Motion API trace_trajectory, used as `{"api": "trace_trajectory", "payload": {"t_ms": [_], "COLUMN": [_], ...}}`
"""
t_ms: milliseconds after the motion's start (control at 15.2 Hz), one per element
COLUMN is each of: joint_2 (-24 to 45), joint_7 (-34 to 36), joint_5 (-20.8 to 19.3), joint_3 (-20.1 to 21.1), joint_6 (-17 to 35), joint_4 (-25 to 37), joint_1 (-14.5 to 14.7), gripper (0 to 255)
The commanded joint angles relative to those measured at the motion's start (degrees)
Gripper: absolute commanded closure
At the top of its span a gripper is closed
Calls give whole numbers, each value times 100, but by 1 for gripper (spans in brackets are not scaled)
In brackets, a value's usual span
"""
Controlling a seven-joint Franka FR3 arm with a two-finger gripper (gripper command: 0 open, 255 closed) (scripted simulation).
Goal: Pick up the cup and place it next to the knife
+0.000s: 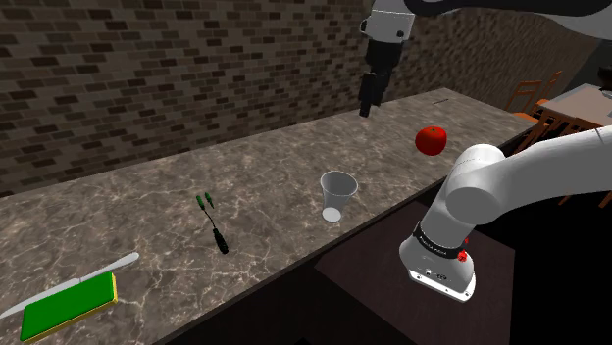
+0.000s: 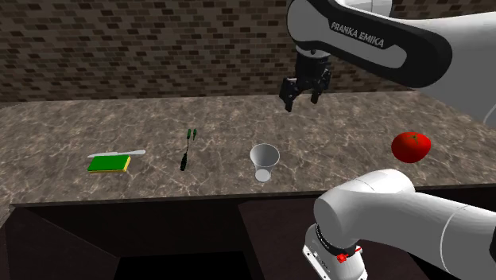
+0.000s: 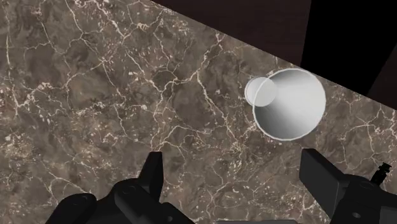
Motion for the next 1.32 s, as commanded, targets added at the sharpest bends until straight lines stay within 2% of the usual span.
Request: {"api": "trace_trajectory", "payload": {"t_ms": [0, 462, 792, 1254], "joint_2": [0, -176, -19, 200], "joint_7": [0, -274, -593, -672], "joint_5": [0, 707, 1330, 1562], "joint_3": [0, -340, -549, -477], "joint_6": [0, 1251, 2257, 2910], "joint_4": [0, -1447, -2324, -2742], "joint_1": [0, 188, 446, 604], "gripper": [0, 0, 0, 0]}}
